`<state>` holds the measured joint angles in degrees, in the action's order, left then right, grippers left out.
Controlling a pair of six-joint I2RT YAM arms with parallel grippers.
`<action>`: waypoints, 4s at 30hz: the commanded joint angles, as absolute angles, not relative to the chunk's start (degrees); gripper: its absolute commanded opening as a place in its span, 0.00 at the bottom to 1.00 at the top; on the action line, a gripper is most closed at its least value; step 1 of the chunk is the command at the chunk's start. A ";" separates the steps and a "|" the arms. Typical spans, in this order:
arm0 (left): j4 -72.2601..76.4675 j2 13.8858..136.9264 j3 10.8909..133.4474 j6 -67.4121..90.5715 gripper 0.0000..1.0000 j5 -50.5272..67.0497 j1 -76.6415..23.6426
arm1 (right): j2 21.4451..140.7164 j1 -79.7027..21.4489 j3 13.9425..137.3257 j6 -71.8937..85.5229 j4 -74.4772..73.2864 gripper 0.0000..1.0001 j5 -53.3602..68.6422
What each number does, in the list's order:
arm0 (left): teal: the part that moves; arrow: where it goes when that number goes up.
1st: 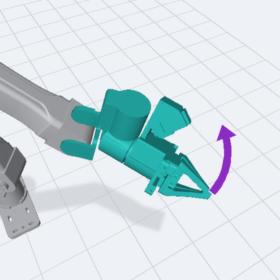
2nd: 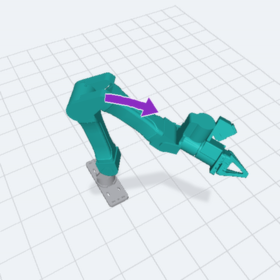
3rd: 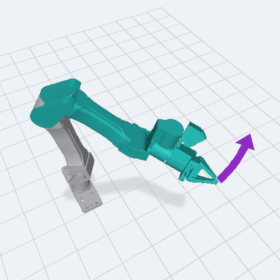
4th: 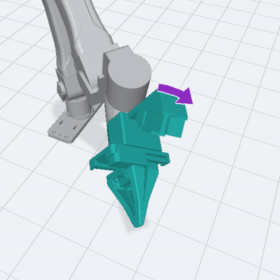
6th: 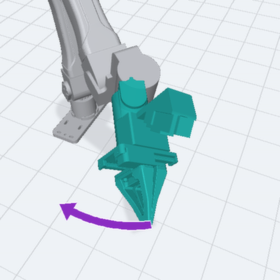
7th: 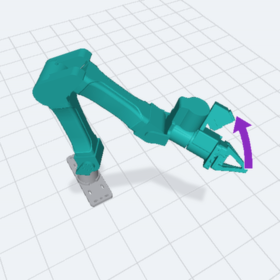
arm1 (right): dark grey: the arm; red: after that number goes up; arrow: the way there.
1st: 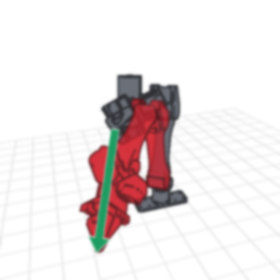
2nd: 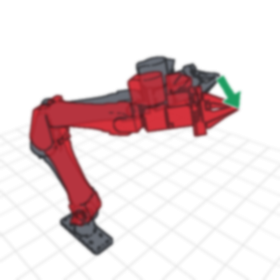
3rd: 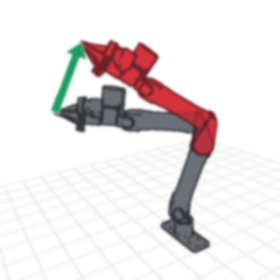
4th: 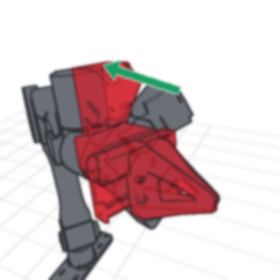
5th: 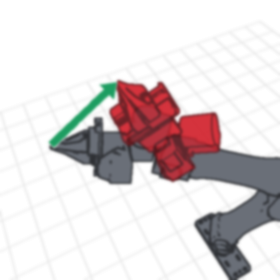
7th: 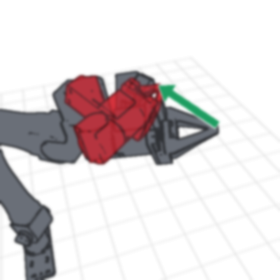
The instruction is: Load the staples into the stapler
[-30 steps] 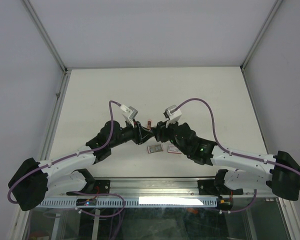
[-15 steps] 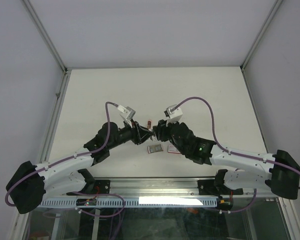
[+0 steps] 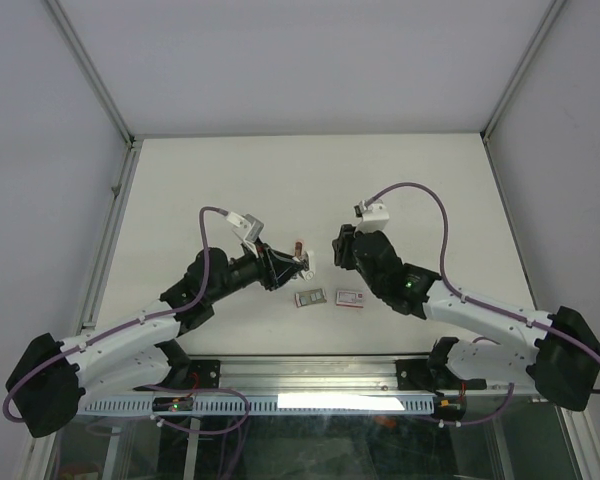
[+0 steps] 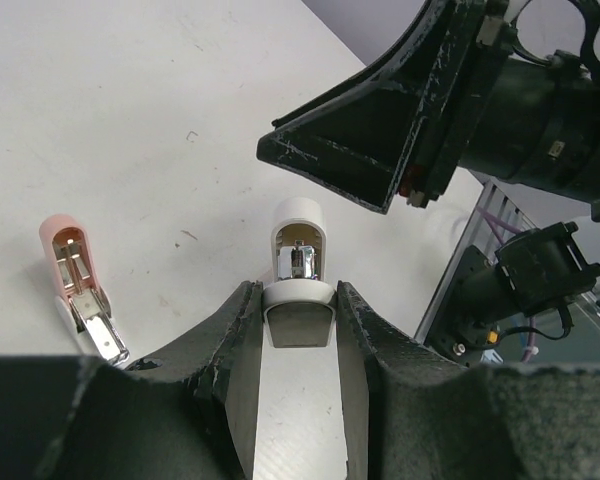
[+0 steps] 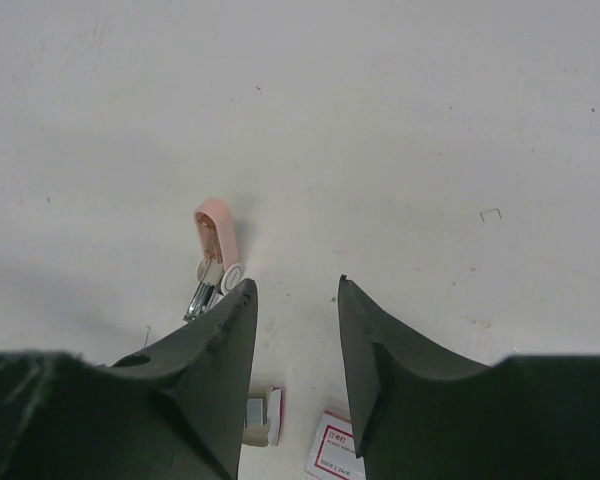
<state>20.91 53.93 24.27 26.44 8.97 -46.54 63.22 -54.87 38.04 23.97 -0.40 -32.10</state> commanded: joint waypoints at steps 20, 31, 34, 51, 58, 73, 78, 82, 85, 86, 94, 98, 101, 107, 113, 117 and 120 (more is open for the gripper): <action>22.23 54.77 24.63 22.63 0.00 6.29 -46.98 | 65.56 -56.28 43.73 28.47 8.52 0.61 -12.88; 22.24 52.98 24.26 22.67 0.00 4.31 -46.98 | 66.34 -56.51 42.15 32.39 5.36 0.45 -14.06; 22.37 52.66 24.09 22.70 0.00 4.23 -47.02 | 66.33 -56.42 41.54 33.49 6.20 0.36 -12.91; 22.15 51.85 20.06 23.34 0.03 5.09 -47.02 | 59.02 -52.49 38.57 35.08 8.31 0.00 -20.26; 21.98 52.91 18.26 24.27 0.13 6.75 -47.02 | 55.23 -50.88 37.23 34.23 9.12 0.00 -24.49; 21.33 49.63 14.68 26.38 0.71 7.06 -47.02 | 53.52 -49.61 33.51 24.92 14.89 0.00 -29.03; 19.44 45.41 14.06 28.20 0.87 4.18 -46.96 | 54.02 -49.30 30.54 19.96 20.77 0.00 -29.16; 14.76 44.71 16.20 30.57 0.97 -2.32 -46.85 | 56.36 -47.13 28.00 18.79 27.05 0.00 -25.89; 12.26 45.93 18.62 32.35 0.99 -4.12 -46.20 | 59.04 -43.98 26.75 20.46 31.03 0.00 -21.38; 11.82 46.54 19.22 33.01 0.99 -4.05 -45.84 | 59.98 -43.33 26.22 21.14 32.57 0.00 -19.62; 12.41 48.67 19.52 35.49 0.99 -3.70 -43.83 | 66.84 -38.31 22.16 23.54 44.75 0.00 -8.03; 12.45 49.37 19.13 35.66 0.99 -3.65 -43.48 | 70.63 -37.18 20.46 23.56 50.69 0.00 -4.93; 12.40 49.57 18.92 35.64 0.99 -4.14 -43.41 | 73.98 -36.53 19.83 23.69 54.70 0.00 -2.49; 12.37 49.18 18.61 35.34 0.99 -4.73 -43.41 | 79.69 -35.91 19.00 24.44 61.82 0.00 0.18; 12.09 49.39 18.54 35.24 0.99 -4.92 -43.37 | 84.06 -35.01 18.85 24.87 64.54 0.00 1.76; 11.96 49.49 18.49 35.23 0.99 -4.90 -43.26 | 86.35 -34.49 18.94 25.14 65.58 0.00 2.58; 11.81 49.48 18.54 35.24 0.99 -4.92 -43.33 | 87.83 -34.22 19.16 25.29 65.83 0.01 2.84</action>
